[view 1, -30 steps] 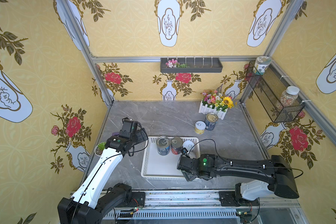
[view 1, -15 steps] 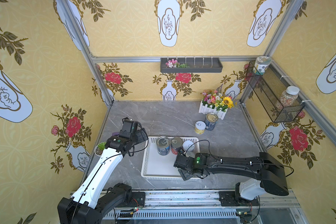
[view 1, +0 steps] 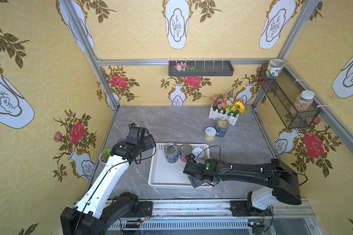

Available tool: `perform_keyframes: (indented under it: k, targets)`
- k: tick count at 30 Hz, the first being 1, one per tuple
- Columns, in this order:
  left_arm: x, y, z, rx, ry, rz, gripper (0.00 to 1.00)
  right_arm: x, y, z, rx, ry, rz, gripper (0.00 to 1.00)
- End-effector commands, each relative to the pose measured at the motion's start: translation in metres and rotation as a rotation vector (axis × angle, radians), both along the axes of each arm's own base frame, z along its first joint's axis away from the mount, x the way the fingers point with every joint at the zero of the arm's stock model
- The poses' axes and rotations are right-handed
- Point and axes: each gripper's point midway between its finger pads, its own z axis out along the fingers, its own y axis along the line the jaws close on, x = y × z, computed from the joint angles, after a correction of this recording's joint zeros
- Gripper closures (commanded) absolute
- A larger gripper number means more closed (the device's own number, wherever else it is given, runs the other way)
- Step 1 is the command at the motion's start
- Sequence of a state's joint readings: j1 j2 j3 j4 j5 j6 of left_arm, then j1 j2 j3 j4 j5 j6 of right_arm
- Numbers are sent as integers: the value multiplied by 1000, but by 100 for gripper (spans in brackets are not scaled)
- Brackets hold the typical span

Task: Put the canned food in the basket
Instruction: Place the canned food in the basket, then pick up the canned food from the center of the board.

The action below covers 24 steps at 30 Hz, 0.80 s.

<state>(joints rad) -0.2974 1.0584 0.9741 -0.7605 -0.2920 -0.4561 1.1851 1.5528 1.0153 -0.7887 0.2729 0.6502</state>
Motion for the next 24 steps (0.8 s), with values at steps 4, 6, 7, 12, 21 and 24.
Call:
perform_keyframes:
  k: [4,6,7,12,21,24]
  targets:
    - [-1,1,-3,7,10,5,0,4,-1,22,-6,-54,16,7]
    - [-1,2,-3,8,9,8,0,3,5,33,19,-66,37,5]
    - [-1,2,-3,9,8,9,0,2,8,38,31,-73,42,5]
    - [-1,3,-1,10,3,8,0,5,10,58,57,-107,46,3]
    - [-2,6,-2,20,6,28,0,35,-6,118,158,-307,-72,2]
    - [-2,8,-2,29,7,37,0,51,-18,135,202,-362,-138,3]
